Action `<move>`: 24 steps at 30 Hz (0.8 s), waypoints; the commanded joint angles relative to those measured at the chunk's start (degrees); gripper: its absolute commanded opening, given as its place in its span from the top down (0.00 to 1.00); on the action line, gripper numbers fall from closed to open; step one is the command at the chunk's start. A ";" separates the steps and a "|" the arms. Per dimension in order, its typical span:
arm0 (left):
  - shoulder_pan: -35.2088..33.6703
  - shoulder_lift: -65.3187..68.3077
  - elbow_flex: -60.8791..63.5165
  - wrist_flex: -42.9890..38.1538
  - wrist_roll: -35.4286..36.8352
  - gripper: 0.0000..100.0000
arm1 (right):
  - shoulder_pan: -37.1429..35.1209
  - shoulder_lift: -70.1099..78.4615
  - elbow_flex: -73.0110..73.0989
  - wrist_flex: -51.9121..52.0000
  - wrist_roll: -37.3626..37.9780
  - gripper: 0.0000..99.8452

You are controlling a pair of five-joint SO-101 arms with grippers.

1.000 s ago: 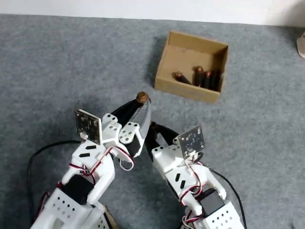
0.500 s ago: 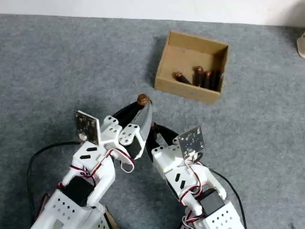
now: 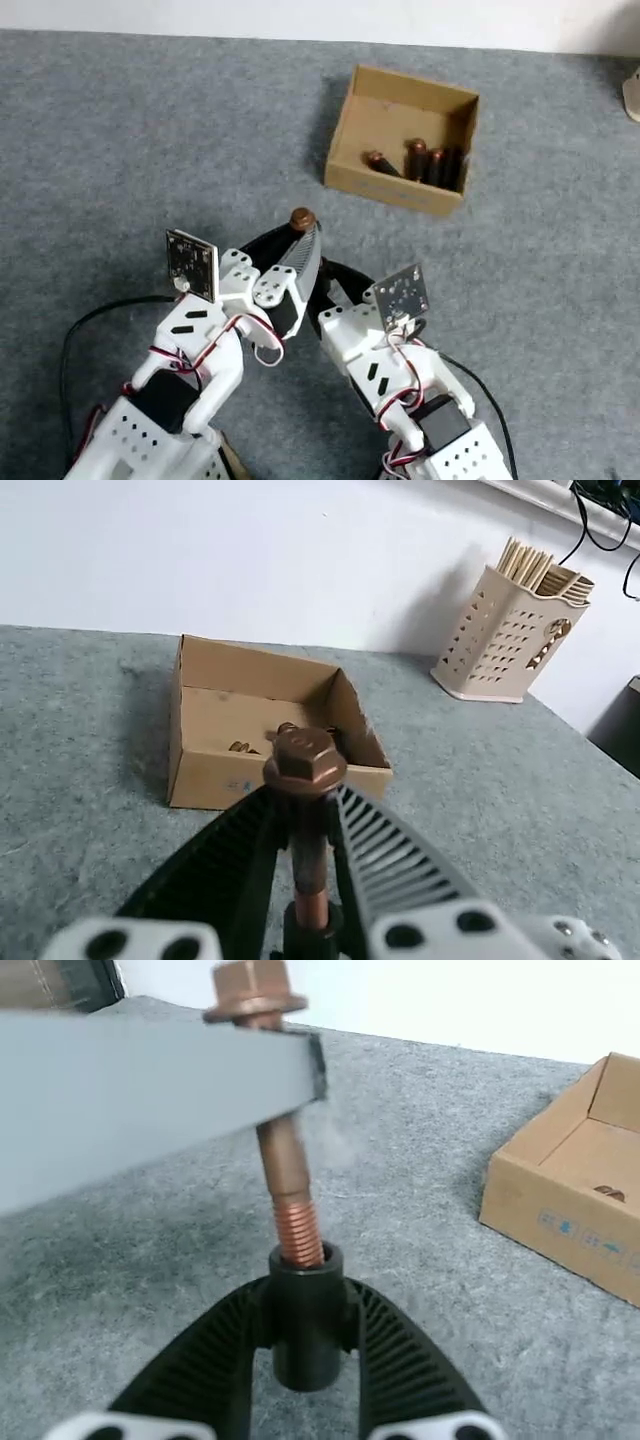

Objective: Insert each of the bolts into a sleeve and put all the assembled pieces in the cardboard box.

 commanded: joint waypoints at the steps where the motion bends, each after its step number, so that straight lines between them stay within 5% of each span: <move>1: 4.00 -0.04 -1.10 1.49 0.26 0.99 | 2.15 -0.48 7.25 -1.63 -0.70 1.00; 5: 5.49 -0.04 -1.19 2.55 -4.57 0.95 | 2.15 -0.48 7.34 -1.54 -0.70 1.00; 16: 4.97 0.04 -1.27 4.40 -3.78 0.86 | 2.15 -0.48 7.34 -1.45 -0.79 1.00; 24: -2.51 -0.22 -2.15 4.57 -4.13 0.86 | 2.33 0.04 7.34 -1.36 -0.79 1.00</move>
